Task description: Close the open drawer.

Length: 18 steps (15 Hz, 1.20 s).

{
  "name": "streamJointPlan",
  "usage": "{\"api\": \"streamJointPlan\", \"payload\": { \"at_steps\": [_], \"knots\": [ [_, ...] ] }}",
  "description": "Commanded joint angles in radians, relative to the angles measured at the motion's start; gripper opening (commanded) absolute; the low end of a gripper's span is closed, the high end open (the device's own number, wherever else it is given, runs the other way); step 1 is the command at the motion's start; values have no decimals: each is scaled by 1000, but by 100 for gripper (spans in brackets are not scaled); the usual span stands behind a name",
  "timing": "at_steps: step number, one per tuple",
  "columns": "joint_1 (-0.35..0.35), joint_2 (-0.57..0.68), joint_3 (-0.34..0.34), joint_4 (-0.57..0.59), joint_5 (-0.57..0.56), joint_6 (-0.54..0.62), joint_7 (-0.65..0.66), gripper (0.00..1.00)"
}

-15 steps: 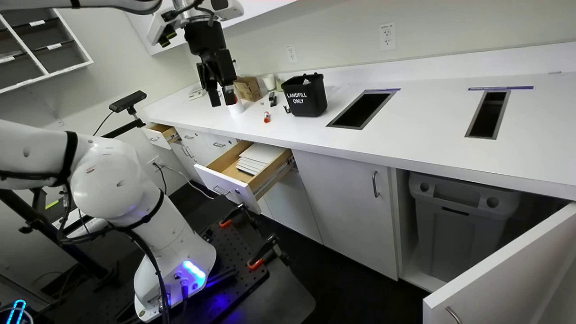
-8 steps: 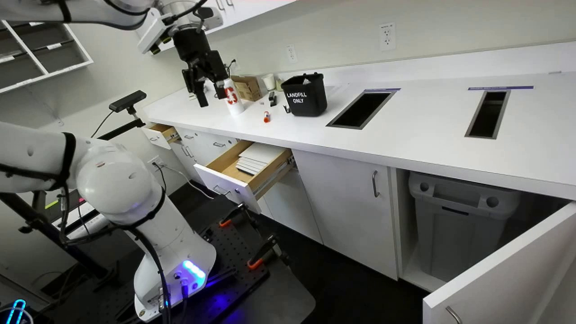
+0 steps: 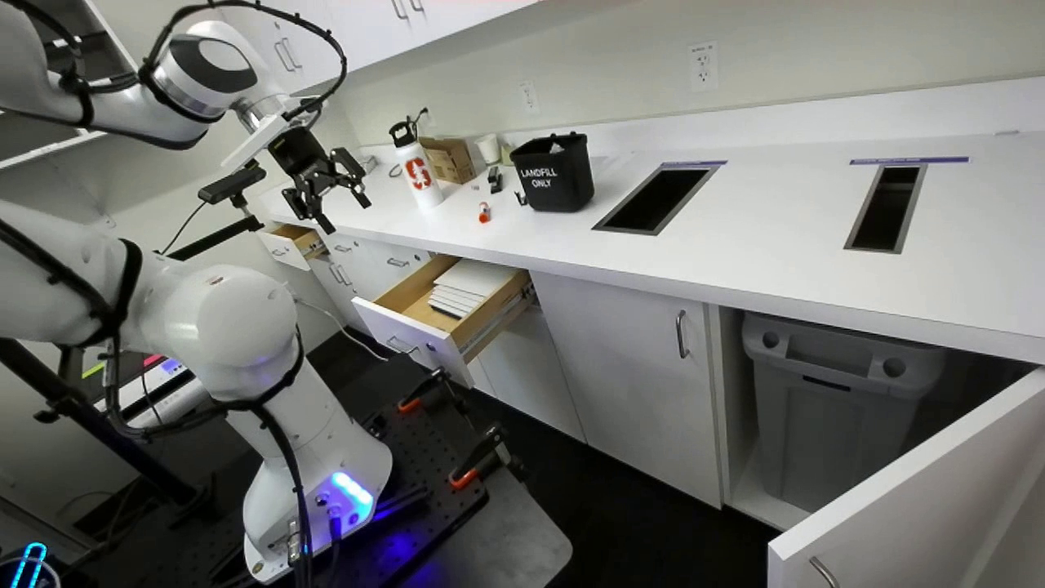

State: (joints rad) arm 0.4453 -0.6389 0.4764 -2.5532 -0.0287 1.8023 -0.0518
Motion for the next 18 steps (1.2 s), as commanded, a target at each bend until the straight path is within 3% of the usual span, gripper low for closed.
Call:
{"api": "streamJointPlan", "payload": {
  "at_steps": [1,8,11,14,18],
  "knots": [
    [46,27,-8,0,-23,26,3,100],
    [86,75,5,-5,-55,80,-66,100],
    [155,136,74,-43,-63,191,-74,100],
    [209,258,181,-89,-120,386,-21,100],
    [134,401,338,-144,-391,625,129,100]
  ]
}}
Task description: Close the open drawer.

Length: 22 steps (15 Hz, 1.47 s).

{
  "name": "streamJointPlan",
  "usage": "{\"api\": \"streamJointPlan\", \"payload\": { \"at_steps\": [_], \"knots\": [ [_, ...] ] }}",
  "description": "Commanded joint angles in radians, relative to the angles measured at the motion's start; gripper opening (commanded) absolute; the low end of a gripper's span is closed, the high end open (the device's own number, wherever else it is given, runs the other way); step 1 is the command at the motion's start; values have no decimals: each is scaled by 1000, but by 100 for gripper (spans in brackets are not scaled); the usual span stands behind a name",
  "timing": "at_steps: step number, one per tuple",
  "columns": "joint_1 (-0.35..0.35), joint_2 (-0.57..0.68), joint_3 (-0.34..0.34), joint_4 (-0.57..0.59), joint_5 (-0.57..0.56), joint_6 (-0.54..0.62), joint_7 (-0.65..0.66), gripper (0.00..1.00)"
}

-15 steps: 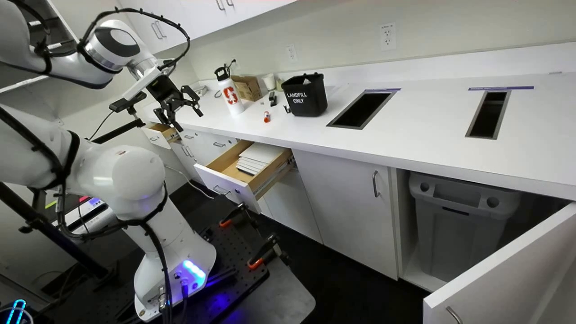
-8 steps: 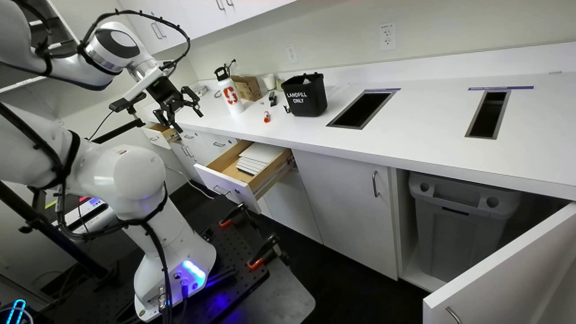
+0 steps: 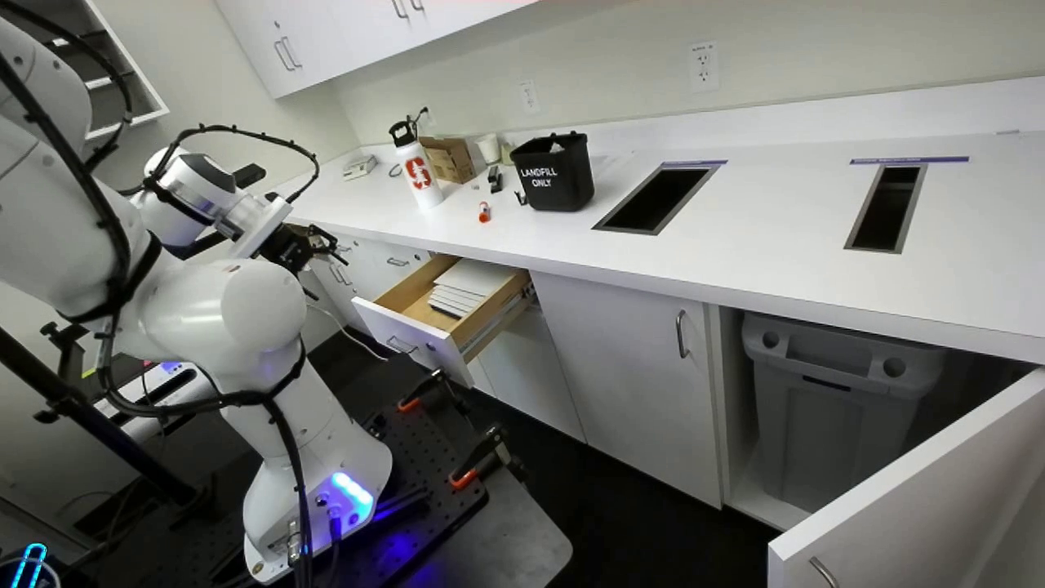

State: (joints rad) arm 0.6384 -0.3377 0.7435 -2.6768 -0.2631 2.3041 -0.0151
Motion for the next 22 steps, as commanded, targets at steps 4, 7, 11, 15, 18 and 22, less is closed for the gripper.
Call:
{"api": "streamJointPlan", "payload": {
  "at_steps": [4,7,11,15,18,22],
  "knots": [
    [-64,107,82,-28,-174,127,104,100],
    [-73,116,83,-27,-180,130,103,100],
    [-116,123,222,-47,-455,112,258,100],
    [-189,217,364,-53,-790,101,595,66],
    [-265,335,416,-45,-1043,35,785,43],
    [-275,570,343,-10,-1298,-116,885,12]
  ]
}}
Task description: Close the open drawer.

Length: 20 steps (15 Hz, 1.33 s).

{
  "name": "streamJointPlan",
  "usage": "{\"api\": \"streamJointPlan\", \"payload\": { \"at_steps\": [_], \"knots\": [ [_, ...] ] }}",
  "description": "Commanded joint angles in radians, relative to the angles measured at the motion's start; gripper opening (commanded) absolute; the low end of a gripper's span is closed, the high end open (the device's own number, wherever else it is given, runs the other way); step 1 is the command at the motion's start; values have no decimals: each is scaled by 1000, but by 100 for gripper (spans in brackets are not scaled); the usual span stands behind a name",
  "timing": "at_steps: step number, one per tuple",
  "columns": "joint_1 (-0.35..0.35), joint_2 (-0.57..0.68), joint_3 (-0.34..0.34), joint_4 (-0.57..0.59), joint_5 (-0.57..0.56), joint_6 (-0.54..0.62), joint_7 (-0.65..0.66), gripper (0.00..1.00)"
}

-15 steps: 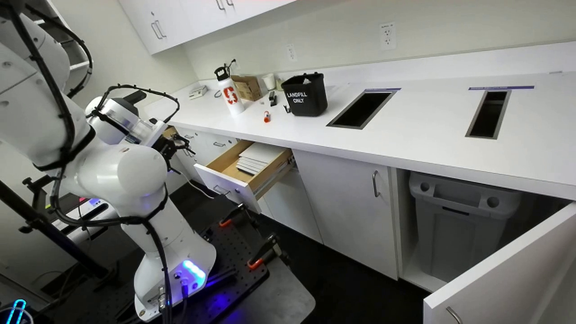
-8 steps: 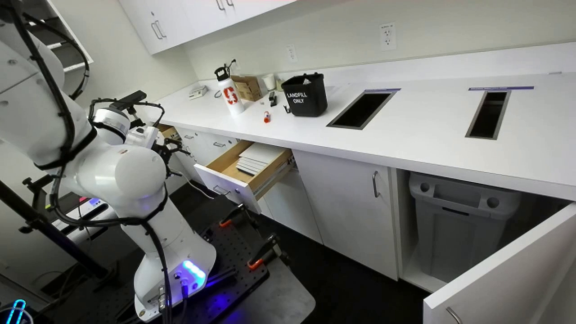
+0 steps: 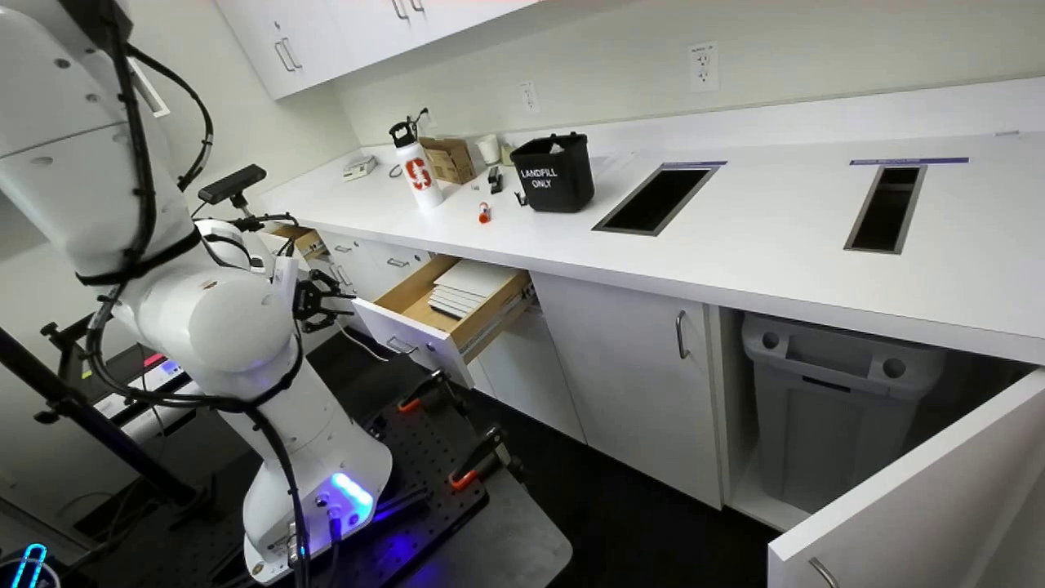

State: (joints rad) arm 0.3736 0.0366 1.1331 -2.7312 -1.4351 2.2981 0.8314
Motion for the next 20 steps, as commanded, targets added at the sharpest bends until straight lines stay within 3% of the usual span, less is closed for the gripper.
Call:
{"api": "streamJointPlan", "payload": {
  "at_steps": [1,3,5,6,7,12,20],
  "knots": [
    [13,251,-93,58,-144,-128,30,4],
    [56,367,-180,101,-183,-135,14,0],
    [151,484,-299,169,-224,-139,15,0],
    [92,340,-235,93,-186,-84,18,0],
    [108,381,-264,110,-191,-84,18,1],
    [106,380,-258,114,-191,-84,18,0],
    [133,553,-359,255,-578,-79,-4,0]
  ]
}}
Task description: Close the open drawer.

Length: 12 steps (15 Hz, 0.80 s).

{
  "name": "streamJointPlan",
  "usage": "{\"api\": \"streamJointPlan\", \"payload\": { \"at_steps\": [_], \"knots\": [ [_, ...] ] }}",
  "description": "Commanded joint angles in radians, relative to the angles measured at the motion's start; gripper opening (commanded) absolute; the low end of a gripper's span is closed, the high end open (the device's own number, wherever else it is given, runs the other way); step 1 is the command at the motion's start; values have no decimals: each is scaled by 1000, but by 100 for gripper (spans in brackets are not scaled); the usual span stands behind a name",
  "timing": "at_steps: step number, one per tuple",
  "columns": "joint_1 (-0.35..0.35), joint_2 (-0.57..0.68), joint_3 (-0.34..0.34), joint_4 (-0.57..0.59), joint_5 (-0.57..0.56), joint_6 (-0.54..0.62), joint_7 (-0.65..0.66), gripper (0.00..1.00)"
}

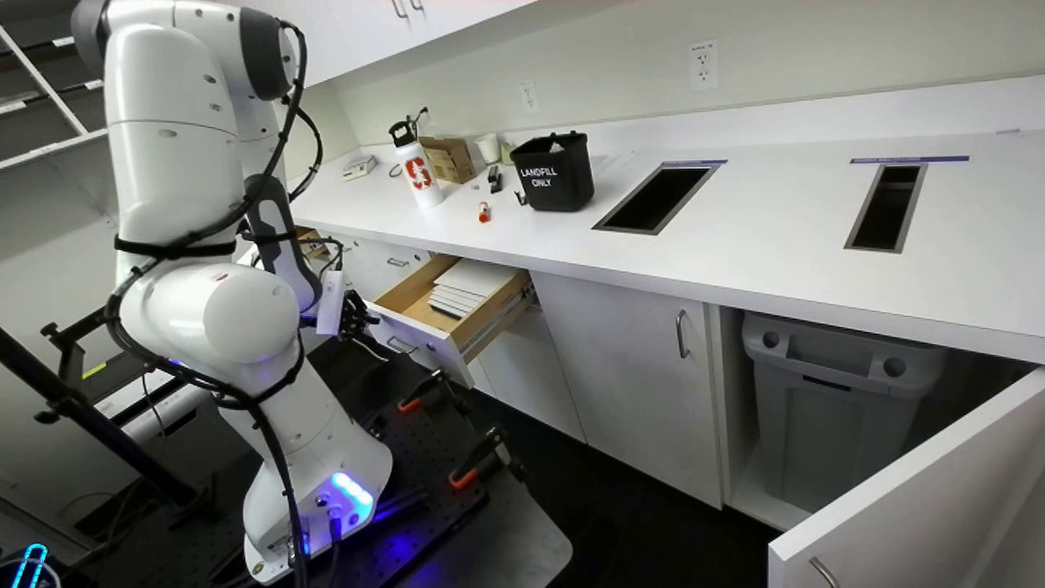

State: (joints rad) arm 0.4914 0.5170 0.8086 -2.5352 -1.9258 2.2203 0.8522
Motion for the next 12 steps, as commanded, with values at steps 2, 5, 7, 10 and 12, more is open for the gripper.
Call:
{"api": "streamJointPlan", "payload": {
  "at_steps": [2,5,7,10,12],
  "knots": [
    [21,117,-61,92,-109,-23,-71,0],
    [43,147,-88,120,-92,-82,-178,0],
    [58,157,-101,138,-90,-138,-243,0],
    [61,165,-125,167,-99,-188,-327,0],
    [41,175,-142,193,-120,-170,-363,0]
  ]
}}
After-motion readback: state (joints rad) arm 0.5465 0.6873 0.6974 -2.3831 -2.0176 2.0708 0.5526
